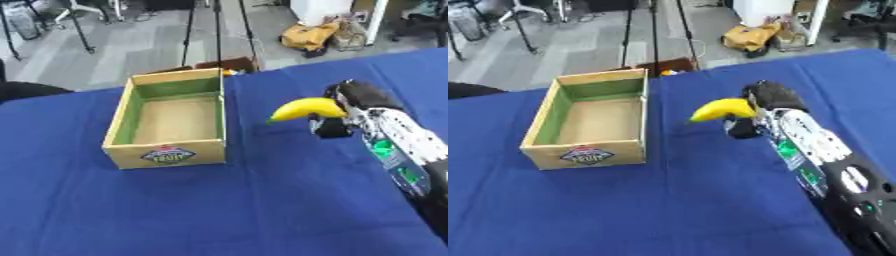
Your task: Pick up objects on the table and place them in the box.
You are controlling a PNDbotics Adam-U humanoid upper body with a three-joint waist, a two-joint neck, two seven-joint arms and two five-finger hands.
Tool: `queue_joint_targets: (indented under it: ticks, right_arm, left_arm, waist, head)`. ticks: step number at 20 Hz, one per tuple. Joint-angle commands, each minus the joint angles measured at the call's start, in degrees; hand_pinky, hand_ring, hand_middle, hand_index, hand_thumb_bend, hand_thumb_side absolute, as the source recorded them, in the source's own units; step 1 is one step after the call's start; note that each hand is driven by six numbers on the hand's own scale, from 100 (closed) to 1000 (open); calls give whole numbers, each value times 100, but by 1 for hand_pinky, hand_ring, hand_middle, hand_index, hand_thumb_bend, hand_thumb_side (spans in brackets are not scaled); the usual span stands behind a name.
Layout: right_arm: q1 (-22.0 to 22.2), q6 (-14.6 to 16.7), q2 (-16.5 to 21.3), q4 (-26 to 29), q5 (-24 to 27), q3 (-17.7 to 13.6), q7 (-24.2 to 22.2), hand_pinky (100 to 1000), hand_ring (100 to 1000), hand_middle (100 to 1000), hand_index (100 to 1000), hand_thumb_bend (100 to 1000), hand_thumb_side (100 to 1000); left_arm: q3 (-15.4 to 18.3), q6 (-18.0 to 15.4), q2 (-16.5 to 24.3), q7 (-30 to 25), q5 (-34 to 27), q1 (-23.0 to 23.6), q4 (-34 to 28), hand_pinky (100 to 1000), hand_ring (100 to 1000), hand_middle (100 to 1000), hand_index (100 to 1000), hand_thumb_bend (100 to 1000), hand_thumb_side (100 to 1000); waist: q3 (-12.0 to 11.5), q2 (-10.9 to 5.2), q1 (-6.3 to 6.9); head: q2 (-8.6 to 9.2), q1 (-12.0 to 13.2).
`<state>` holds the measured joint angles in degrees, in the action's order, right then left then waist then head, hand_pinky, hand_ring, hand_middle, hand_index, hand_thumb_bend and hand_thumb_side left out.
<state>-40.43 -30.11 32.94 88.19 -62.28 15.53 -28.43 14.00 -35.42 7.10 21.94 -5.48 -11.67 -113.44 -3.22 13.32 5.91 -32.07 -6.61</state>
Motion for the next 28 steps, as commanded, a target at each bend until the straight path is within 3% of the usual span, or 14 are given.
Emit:
queue_joint_targets:
  ticks: [1, 7, 15, 28]
  right_arm:
    - [-208, 59, 28, 206, -285, -121, 35, 403, 849, 570, 580, 100, 487]
    - [-519, 36, -159, 433, -721, -272, 219, 387, 823, 561, 571, 100, 517]
    - [-1178, 132, -684, 486, -1431, -281, 358, 378, 798, 557, 562, 100, 538]
    - [-1992, 283, -1926, -248, -1842, -138, 462, 364, 818, 546, 555, 100, 506]
  left_arm:
    - [9, 8, 84, -20, -5, -32, -115, 414, 865, 856, 793, 100, 972]
    - [4, 8, 84, -23, -12, -22, -115, 414, 863, 855, 793, 100, 971]
    - [-19, 11, 91, -43, -33, -1, -115, 415, 863, 855, 793, 100, 971]
    - [-76, 33, 78, -110, -100, 16, -115, 414, 865, 856, 793, 100, 971]
  waist:
    - [-7, -120, -28]
    - [-8, -135, -19]
    - [-61, -172, -19]
    - [-192, -206, -41]
  head:
    - [38, -5]
    - [19, -14]
    - [-8, -47]
    - [-33, -167]
